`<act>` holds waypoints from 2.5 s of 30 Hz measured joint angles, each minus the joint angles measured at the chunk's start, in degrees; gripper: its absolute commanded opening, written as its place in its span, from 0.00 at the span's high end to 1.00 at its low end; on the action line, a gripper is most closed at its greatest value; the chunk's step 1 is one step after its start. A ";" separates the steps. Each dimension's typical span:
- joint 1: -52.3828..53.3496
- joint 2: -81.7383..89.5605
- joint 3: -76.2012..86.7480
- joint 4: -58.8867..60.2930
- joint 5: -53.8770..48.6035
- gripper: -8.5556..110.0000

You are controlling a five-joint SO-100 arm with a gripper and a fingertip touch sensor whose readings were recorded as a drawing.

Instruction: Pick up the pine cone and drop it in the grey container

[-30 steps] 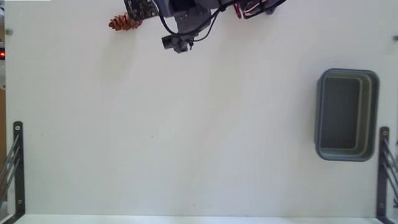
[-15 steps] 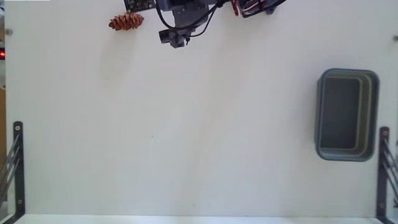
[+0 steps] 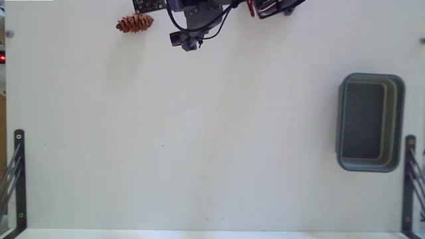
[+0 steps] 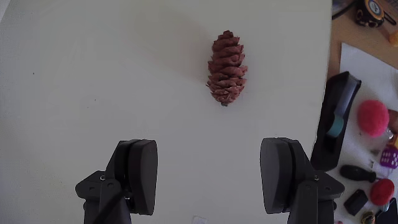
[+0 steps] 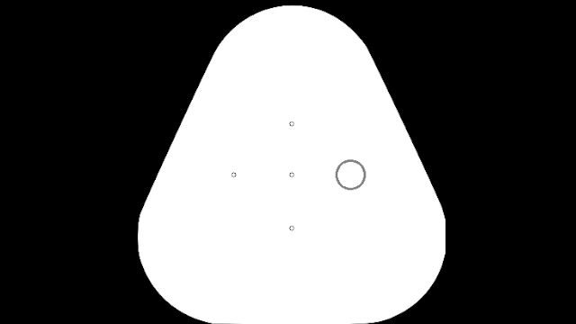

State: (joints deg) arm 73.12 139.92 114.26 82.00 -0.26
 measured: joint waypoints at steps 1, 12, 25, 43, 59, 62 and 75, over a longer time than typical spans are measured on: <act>0.00 0.00 0.00 0.00 0.00 0.00; 0.44 0.00 0.00 0.00 0.00 0.00; 2.02 0.00 0.00 0.00 0.00 0.00; 2.02 -1.05 0.00 -1.49 0.09 0.00; 2.11 -7.29 0.00 -6.59 0.09 0.00; 2.11 -8.61 0.00 -7.29 0.09 0.00; 2.11 -13.54 -0.35 -10.63 0.18 0.00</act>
State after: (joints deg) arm 75.23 126.39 113.91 71.37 -0.09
